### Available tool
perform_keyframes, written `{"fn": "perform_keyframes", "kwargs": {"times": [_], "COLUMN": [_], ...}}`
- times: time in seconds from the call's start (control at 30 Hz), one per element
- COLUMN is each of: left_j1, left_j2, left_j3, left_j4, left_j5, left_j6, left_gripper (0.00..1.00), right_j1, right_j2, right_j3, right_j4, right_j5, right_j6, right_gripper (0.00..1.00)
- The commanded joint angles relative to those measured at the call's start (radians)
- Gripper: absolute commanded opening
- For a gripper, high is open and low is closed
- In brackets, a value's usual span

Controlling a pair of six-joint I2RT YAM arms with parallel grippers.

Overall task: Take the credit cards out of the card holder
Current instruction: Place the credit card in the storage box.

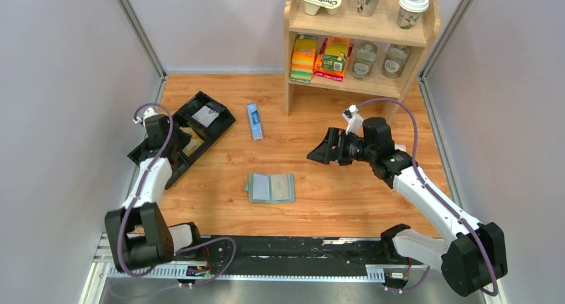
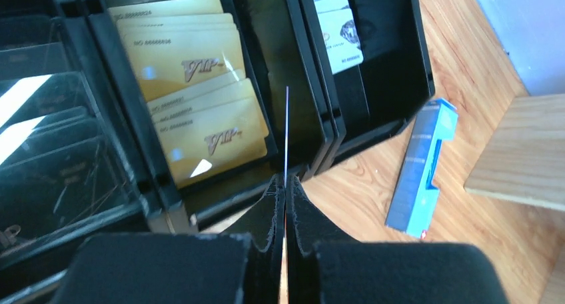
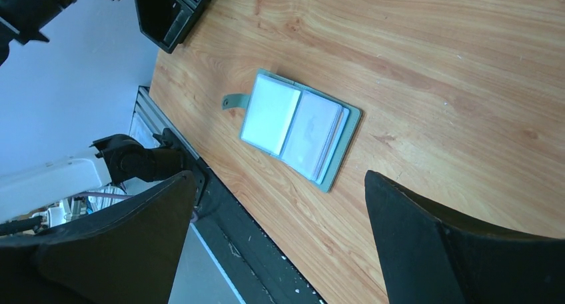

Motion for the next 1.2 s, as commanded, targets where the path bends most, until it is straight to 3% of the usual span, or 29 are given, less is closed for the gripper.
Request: {"fn": "perform_keyframes", "kwargs": {"times": [0.0, 0.13, 0.2, 0.3, 0.37, 0.53, 0.73, 0.93, 1.17], "left_j1": [0.011, 0.011, 0.011, 0.011, 0.011, 0.009, -0.018, -0.214, -0.614], "left_j2": [0.138, 0.255, 0.281, 0.289, 0.269, 0.144, -0.062, -0.281, -0.398], "left_j3": [0.067, 0.131, 0.158, 0.205, 0.239, 0.273, 0.242, 0.166, 0.066], "left_j4": [0.12, 0.066, 0.034, -0.026, -0.087, -0.182, -0.313, -0.399, -0.394], "left_j5": [0.018, 0.018, 0.007, -0.025, -0.03, -0.03, -0.03, 0.013, 0.022], "left_j6": [-0.051, -0.067, -0.062, -0.032, 0.007, 0.067, 0.117, 0.076, -0.056], "left_gripper": [0.0, 0.01, 0.08, 0.36, 0.43, 0.5, 0.52, 0.52, 0.51], "right_j1": [-0.001, -0.001, -0.001, -0.001, -0.001, 0.002, 0.025, 0.09, 0.204], "right_j2": [-0.04, -0.053, -0.056, -0.056, -0.057, -0.039, -0.024, 0.013, 0.096], "right_j3": [0.009, 0.002, -0.001, 0.007, 0.016, 0.03, 0.033, 0.044, 0.065], "right_j4": [-0.036, -0.043, -0.043, -0.063, -0.086, -0.123, -0.122, -0.12, -0.118], "right_j5": [-0.004, -0.001, -0.004, 0.006, 0.028, 0.054, 0.069, 0.134, 0.236], "right_j6": [-0.047, -0.052, -0.057, -0.081, -0.1, -0.118, -0.117, -0.101, -0.058], "right_gripper": [1.0, 1.0, 1.0, 1.0, 1.0, 1.0, 1.0, 0.97, 0.92]}}
